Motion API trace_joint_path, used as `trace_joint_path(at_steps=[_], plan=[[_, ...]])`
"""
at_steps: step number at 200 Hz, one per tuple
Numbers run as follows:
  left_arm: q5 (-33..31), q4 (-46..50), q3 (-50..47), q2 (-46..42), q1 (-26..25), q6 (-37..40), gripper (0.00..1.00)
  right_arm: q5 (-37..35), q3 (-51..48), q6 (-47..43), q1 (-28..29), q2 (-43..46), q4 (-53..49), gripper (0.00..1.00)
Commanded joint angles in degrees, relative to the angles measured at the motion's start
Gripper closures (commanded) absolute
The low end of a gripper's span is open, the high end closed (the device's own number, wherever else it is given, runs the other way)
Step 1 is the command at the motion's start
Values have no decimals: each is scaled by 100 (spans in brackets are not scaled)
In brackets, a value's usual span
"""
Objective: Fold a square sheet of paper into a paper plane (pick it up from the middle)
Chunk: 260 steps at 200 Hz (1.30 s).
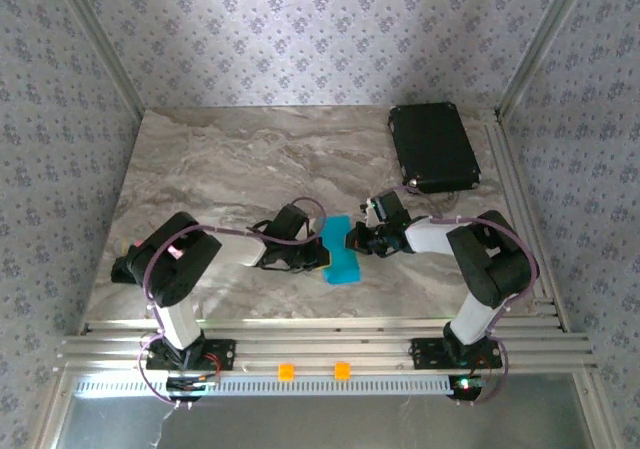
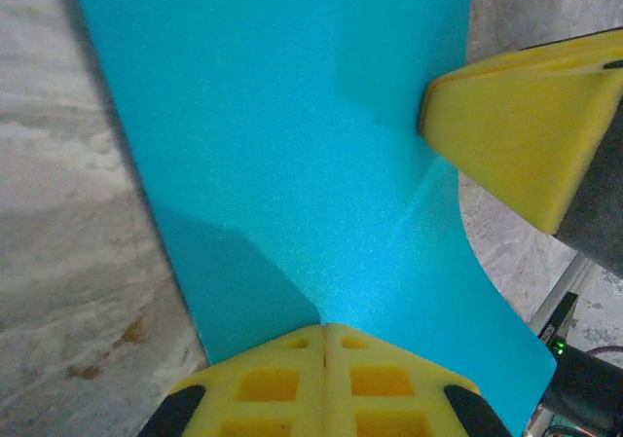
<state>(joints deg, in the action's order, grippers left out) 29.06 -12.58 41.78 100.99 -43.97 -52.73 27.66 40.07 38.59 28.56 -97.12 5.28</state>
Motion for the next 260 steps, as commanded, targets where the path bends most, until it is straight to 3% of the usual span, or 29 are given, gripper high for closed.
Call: trace_joint_path(at_steps=[1,72,126,186,260], plan=[[-349,766,-518,-109,-62,266,100,-1028,-461,50,45,-415,-1228,100],[-455,831,-119,-1015,-278,8,100,-1053,-501,79,45,-383,-1168,100],[-251,387,244,-460,-274,-179,100,-1061,-513,83,67,-384,-1168,100],[-172,91,-610,-198,-303,-231,100,-1045,-575,144,62,-393,-1087,100],[-705,1417,-698,-1472,-547,352,100,-1132,-616,202,62,-346,-1101,100]])
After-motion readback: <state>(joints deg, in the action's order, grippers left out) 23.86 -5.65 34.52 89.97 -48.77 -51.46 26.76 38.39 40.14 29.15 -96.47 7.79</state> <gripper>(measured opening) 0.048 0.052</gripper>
